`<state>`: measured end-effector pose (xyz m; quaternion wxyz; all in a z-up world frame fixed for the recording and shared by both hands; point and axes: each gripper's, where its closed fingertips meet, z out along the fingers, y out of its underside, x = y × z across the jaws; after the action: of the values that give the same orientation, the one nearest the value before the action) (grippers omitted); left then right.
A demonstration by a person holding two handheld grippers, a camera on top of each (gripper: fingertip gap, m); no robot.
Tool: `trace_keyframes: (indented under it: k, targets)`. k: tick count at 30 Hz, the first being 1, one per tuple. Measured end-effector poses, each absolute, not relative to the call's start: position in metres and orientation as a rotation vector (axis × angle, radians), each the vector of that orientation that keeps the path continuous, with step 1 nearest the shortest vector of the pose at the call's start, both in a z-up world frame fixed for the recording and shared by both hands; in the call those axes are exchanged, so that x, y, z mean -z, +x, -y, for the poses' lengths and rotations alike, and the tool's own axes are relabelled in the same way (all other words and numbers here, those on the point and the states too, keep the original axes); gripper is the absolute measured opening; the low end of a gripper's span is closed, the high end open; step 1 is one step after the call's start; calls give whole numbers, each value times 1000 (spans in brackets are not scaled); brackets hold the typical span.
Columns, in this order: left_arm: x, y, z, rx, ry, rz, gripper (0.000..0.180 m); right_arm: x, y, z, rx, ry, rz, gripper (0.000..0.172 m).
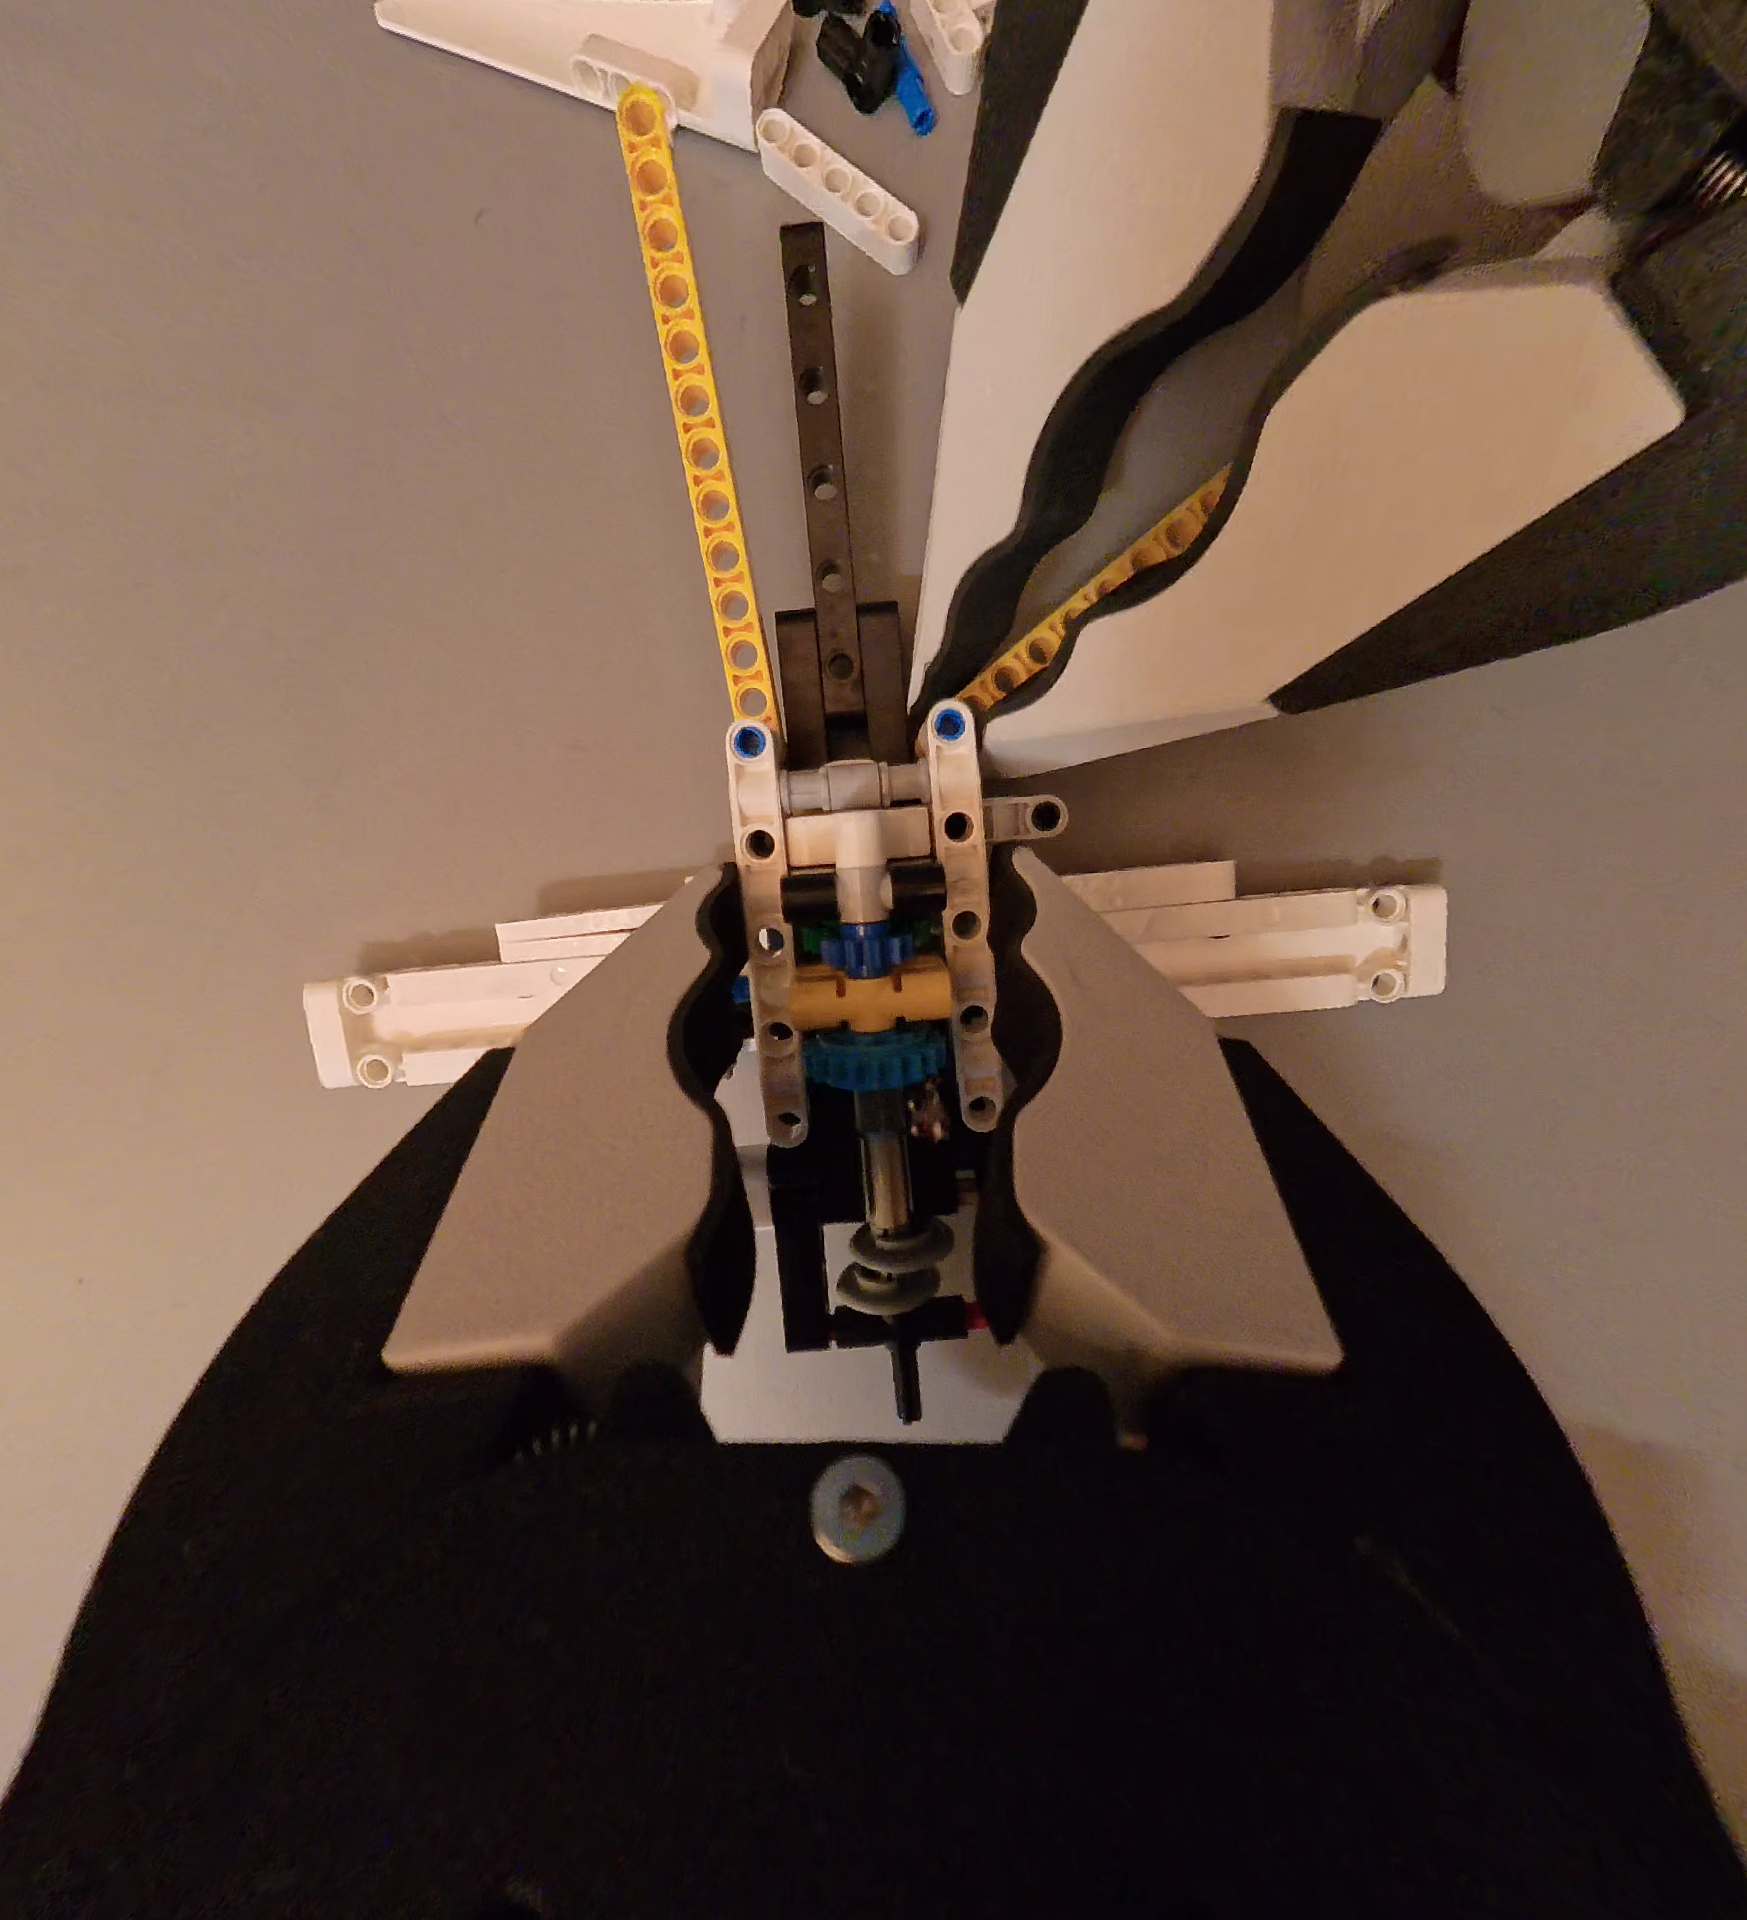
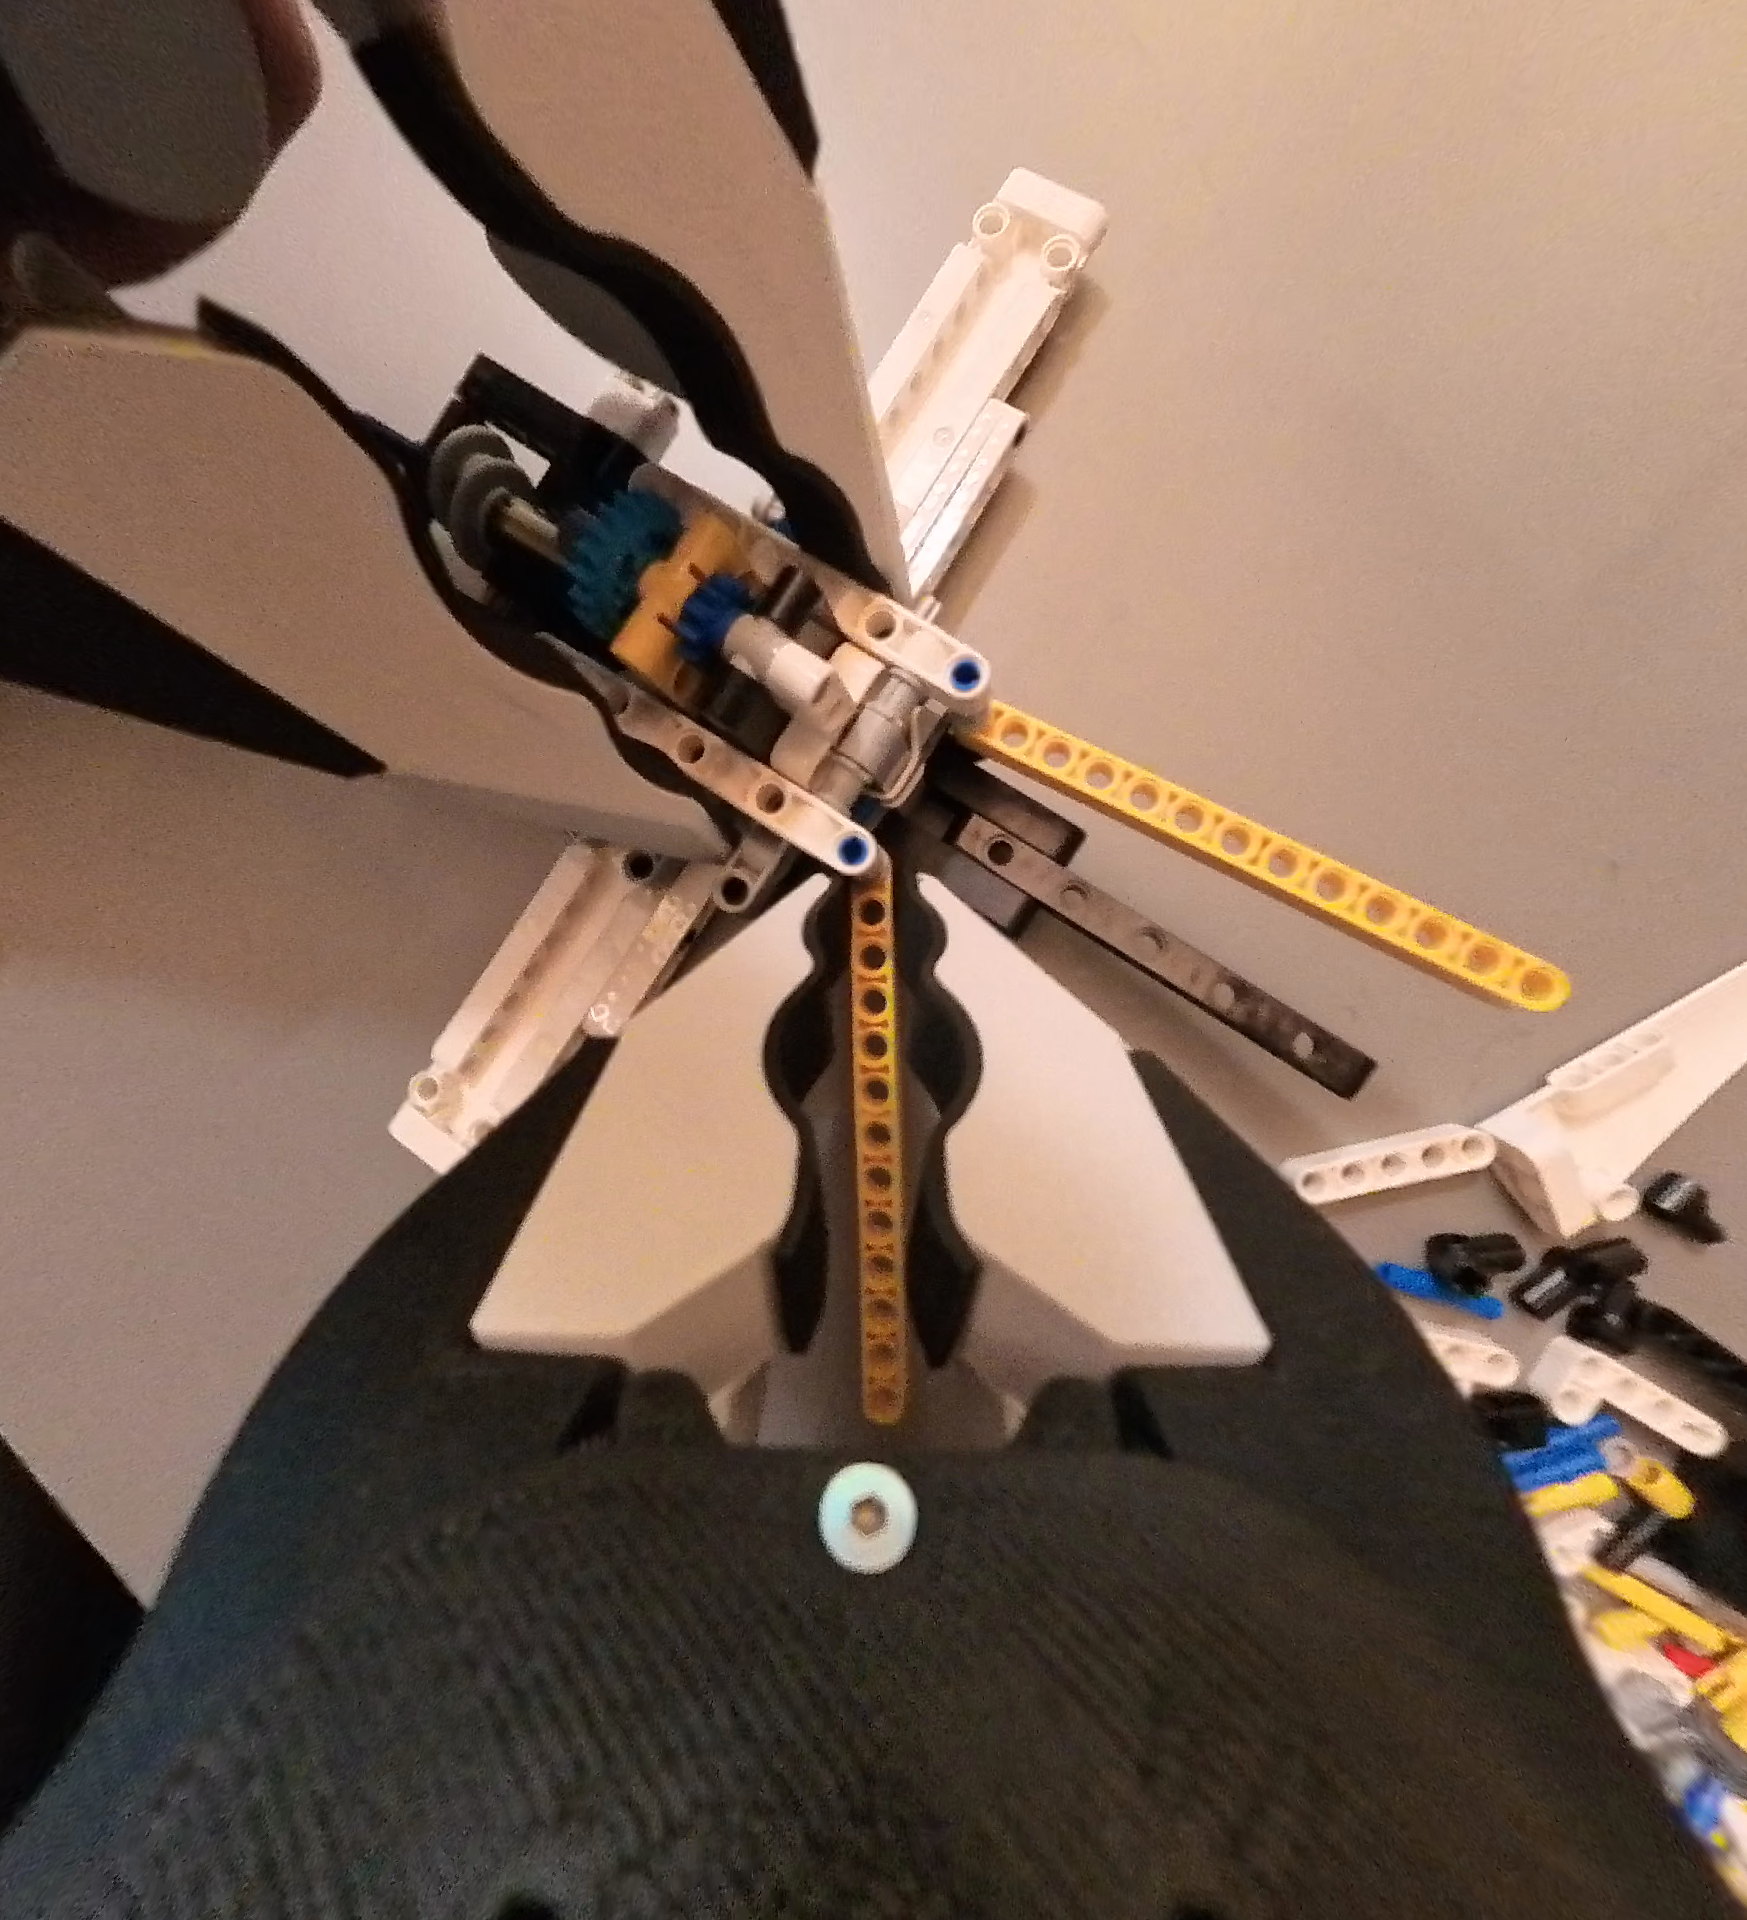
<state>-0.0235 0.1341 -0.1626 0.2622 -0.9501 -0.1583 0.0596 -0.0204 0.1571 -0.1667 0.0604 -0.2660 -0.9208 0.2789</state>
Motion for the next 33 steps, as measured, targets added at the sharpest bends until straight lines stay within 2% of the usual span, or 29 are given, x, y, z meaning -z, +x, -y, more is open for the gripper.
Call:
trace_keyframes:
  k: [7,11,12,14,15,19,21,23,28,32,33]
  targets:
    - [162,-25,-134,-181,-2561,423,47,169,-22,-158,-819,-777,2750,8]
    - [163,-23,-134,-137,-2526,429,47,160,-21,-155,-1127,-978,2753,10]
    - [163,-23,-135,-133,-2519,429,48,151,-19,-153,-1263,-1068,2751,17]
    - [163,-23,-135,-137,-2523,427,48,124,-18,-157,-1571,-1175,2677,46]
    - [163,-23,-135,-138,-2525,427,48,115,-21,-164,-1647,-1218,2627,48]
    - [163,-23,-135,-126,-2511,432,48,136,-26,-196,-1323,-1105,2685,78]
    - [163,-23,-135,-127,-2505,424,48,141,-20,-190,-1300,-1006,2727,74]
    - [162,-23,-136,-134,-2495,395,48,142,-16,-181,-1351,-992,2758,51]
    - [161,-12,-142,-119,-2440,176,47,166,-2,-178,-1384,-1350,2946,41]
    - [161,-11,-142,-130,-2460,165,47,158,6,-165,-1697,-1562,2949,9]
    - [161,-11,-142,-129,-2464,174,47,159,6,-164,-1705,-1573,2941,9]
